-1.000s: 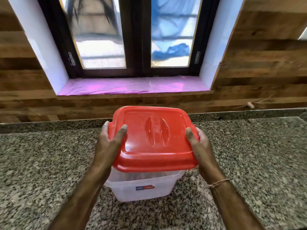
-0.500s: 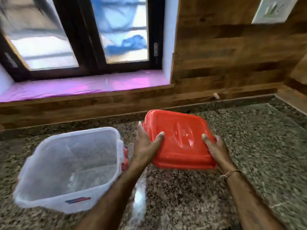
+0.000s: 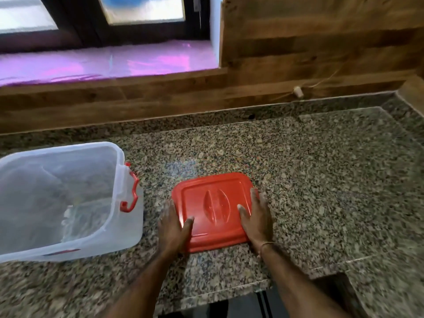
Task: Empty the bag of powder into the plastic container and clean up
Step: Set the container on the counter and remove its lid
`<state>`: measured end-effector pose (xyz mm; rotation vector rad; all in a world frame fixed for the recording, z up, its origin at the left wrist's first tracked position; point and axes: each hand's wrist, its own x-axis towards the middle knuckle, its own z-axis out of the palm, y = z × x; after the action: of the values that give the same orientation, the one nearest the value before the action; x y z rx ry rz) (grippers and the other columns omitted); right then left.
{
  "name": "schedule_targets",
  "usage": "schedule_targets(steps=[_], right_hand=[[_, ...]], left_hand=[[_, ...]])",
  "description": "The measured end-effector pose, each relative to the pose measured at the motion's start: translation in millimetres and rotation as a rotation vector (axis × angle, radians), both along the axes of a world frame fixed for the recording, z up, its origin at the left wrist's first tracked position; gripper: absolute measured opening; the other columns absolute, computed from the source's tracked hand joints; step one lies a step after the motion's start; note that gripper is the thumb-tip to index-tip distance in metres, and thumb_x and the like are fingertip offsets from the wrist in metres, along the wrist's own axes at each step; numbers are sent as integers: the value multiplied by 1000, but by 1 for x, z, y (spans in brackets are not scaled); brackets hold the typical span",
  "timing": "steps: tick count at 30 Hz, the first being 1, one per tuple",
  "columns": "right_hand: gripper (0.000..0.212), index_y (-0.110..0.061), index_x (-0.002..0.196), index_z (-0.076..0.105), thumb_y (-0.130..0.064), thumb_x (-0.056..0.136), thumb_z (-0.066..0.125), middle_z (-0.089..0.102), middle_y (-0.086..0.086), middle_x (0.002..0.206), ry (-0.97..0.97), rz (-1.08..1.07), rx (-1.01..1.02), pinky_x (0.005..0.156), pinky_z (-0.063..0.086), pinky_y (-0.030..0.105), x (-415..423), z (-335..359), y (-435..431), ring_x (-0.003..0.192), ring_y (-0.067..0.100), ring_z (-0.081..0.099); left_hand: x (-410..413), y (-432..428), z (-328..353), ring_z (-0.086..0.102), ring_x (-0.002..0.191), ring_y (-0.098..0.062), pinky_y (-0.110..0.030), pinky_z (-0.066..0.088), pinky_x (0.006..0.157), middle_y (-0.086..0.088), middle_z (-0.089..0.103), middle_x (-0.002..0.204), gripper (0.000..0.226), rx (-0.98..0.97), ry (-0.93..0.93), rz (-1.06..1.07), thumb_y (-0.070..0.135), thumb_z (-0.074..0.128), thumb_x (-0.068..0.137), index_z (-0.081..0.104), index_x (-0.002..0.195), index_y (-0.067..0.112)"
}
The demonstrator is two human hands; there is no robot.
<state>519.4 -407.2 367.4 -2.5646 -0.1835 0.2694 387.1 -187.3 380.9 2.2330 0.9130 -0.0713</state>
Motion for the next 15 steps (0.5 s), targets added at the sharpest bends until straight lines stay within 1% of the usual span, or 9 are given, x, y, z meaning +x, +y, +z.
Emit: schedule_targets(steps=[2,3,4,6,7,10,11,13,15], right_hand=[[79,-43,160,-5,-63,98,39,13,10,170,-61,38,-70,92,58,49,-3,-6,-2,134,33,52],[78,-42,160,-7,-63,98,36,11,10,171,-87,50,-82,94,57,51,-3,-9,-3,134,34,52],[78,-40,161,-7,-62,99,36,9,11,171,-95,60,-86,102,52,54,-3,-10,-4,139,35,48],[78,-34,161,-4,-58,101,39,7,11,171,-89,61,-93,119,35,55,-2,-5,-4,150,34,34],[78,-32,162,-2,-56,101,41,5,11,171,-89,54,-82,122,29,54,-1,0,-3,153,33,29],[77,-31,162,2,-57,101,42,6,10,171,-116,37,-1,124,23,52,5,29,9,155,30,21],[76,-31,162,4,-57,101,41,8,8,171,-128,38,34,124,25,53,7,44,17,156,29,20],[74,-31,162,9,-56,101,42,13,6,170,-157,37,133,122,30,52,12,79,36,155,25,21],[69,-25,161,21,-51,102,46,22,7,167,-239,54,231,118,31,40,13,120,63,151,24,28]], left_hand=[[3,-2,-5,35,146,-36,-58,32,117,-16,36,160,87,79,50,-15,71,41,88,28,155,16],[4,-3,-1,28,151,-33,-57,25,121,-15,29,165,87,102,71,-18,68,43,90,25,158,16],[5,-3,0,23,153,-32,-56,21,122,-13,25,167,88,119,80,-22,66,44,91,23,159,15],[6,-4,12,20,155,-32,-57,22,122,-15,24,167,91,145,68,-50,66,46,89,22,159,14],[7,-4,18,19,155,-32,-57,24,122,-15,24,167,91,150,53,-71,67,48,89,23,159,14],[15,-6,50,21,154,-32,-58,24,122,-14,23,167,91,119,-53,-129,69,52,89,20,159,19],[18,-6,67,17,155,-31,-57,21,124,-12,17,169,90,92,-108,-143,66,53,90,18,160,21],[24,-8,101,4,158,-23,-45,12,126,-5,1,171,88,69,-227,-181,57,57,95,12,162,22],[24,-2,143,5,157,-16,-34,10,123,-2,3,171,85,124,-367,-196,52,58,97,14,163,22]])
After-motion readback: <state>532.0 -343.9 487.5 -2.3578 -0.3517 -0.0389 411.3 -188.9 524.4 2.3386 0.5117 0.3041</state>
